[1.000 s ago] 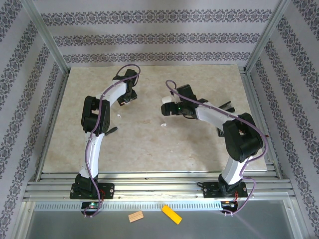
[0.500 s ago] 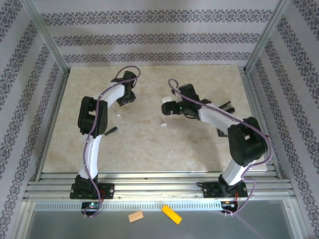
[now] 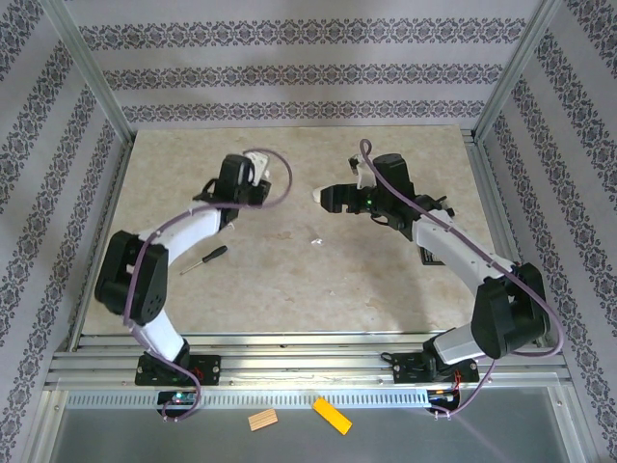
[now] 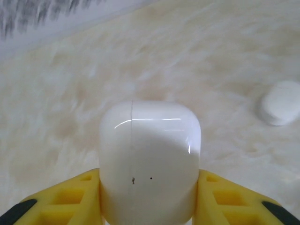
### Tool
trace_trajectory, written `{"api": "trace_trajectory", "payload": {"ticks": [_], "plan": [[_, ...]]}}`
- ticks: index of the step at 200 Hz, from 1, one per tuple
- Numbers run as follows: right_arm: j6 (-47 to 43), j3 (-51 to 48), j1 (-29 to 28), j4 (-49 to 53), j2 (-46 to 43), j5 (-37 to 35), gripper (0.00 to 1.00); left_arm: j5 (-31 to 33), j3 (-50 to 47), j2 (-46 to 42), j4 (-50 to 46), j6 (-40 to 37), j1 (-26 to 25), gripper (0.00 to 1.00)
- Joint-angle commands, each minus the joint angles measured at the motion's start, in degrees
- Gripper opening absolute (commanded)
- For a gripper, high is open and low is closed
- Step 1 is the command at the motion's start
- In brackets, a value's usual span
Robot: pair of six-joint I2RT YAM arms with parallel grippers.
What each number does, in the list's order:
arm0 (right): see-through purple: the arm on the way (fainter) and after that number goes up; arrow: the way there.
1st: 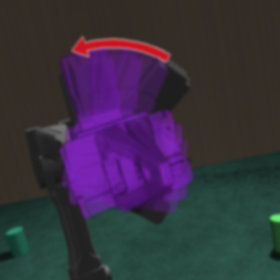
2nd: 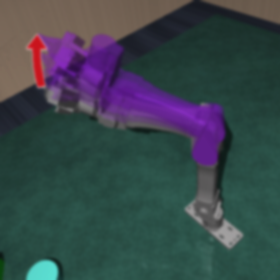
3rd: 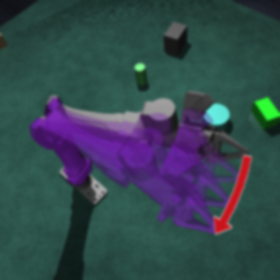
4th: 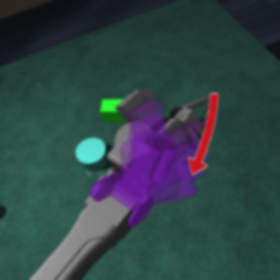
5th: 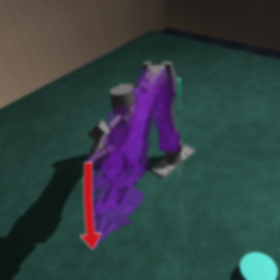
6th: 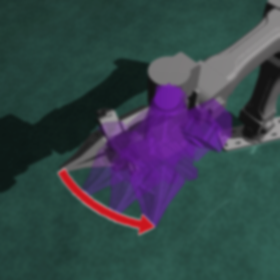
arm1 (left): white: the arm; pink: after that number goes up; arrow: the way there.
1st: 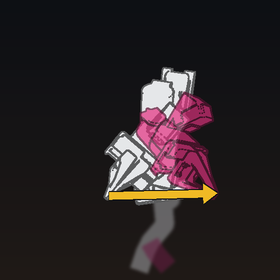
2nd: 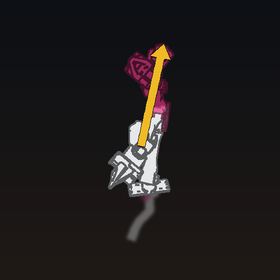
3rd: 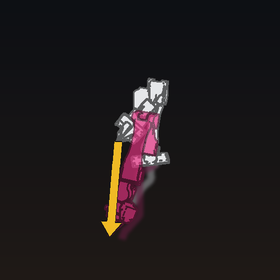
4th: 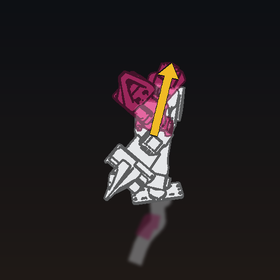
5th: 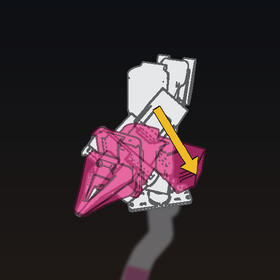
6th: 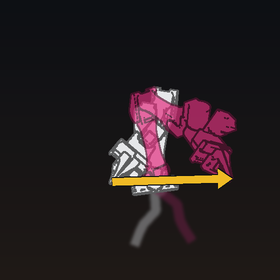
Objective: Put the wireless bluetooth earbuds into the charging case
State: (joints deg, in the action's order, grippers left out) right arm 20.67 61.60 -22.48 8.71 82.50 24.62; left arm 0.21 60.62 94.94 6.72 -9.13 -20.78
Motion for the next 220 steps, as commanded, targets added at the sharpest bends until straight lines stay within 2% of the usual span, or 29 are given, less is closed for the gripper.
{"api": "trace_trajectory", "payload": {"ticks": [1, 19, 51, 91, 121, 172, 200, 220], "plan": [[-0.12, 0.36, 0.35, -0.06, -1.88, 3.78, 0.85, -5.06, -10.09, -4.42, 27.73, -19.82, -3.13, 0.37], [-0.17, 0.72, 0.25, 0.16, -2.64, 5.02, 0.85, -5.66, -13.61, -6.79, 34.21, -23.86, -5.02, 0.36], [-3.10, 2.05, -1.21, 1.71, -3.37, 7.15, 0.85, -8.98, -14.75, -10.42, 31.53, -31.49, -8.09, 0.34], [-4.56, 3.24, -2.52, 2.18, -3.15, 7.80, 0.83, -13.85, -15.58, -13.43, 30.19, -33.01, -9.59, 0.31], [-5.52, 4.79, -3.13, 2.74, -2.37, 10.23, 0.76, -18.12, -14.89, -16.12, 23.84, -33.84, -10.07, 0.29], [-5.96, 7.36, -4.72, 2.60, -0.36, 14.04, 0.67, -19.48, -15.02, -17.89, 20.81, -34.81, -10.86, 0.29], [-5.55, 8.33, -5.03, 2.18, 0.97, 14.87, 0.56, -20.56, -15.51, -18.76, 19.88, -35.09, -11.04, 0.27], [-5.37, 8.71, -5.03, 2.09, 1.32, 15.34, 0.43, -21.41, -15.77, -19.38, 18.81, -34.86, -11.13, 0.27]]}}
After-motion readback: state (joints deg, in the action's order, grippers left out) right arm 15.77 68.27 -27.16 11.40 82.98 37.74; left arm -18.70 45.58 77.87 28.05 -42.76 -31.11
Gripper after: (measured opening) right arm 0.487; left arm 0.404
